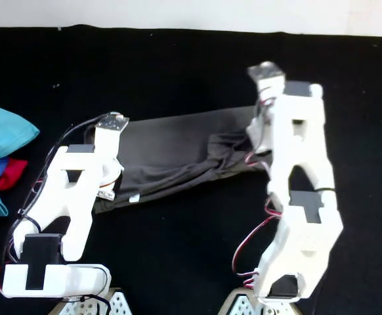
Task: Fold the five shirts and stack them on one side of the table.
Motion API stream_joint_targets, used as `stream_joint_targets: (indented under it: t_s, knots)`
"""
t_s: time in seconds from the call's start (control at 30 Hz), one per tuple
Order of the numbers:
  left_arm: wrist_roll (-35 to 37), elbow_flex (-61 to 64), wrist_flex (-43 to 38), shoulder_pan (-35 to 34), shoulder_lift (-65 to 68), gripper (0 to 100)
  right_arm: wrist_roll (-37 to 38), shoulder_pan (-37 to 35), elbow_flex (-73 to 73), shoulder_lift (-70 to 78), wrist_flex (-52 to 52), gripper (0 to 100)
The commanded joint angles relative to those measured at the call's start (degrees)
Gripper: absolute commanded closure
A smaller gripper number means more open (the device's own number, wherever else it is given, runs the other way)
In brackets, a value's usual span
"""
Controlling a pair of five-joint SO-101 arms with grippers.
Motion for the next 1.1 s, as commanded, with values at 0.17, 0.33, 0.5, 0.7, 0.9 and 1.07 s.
stream_joint_targets:
  t_s: [0.17, 0.33, 0.5, 0.7, 0.9, 1.07]
  knots:
    - [0.4, 0.3, -0.7, 0.4, 0.9, 99, -4.7, -5.5, 2.6, -3.1, -11.4, 99.2]
    - [0.4, 0.3, -0.7, 0.4, 0.9, 99, -4.7, -8.8, 2.6, -2.9, -14.1, 99.2]
    - [0.4, 0.3, -0.7, 0.4, 0.9, 99, -4.6, -10.2, 2.0, 2.4, -14.2, 99.2]
    - [0.4, 0.3, -0.7, 0.4, 0.9, 99, -4.7, -8.0, 0.0, 4.7, -14.0, 99.2]
    - [0.4, 0.3, -0.7, 0.4, 0.9, 99, -4.7, -6.7, -7.3, -3.2, -5.1, 99.2]
    - [0.4, 0.3, -0.7, 0.4, 0.9, 99, -4.6, -7.6, -6.5, -4.7, 3.0, 99.2]
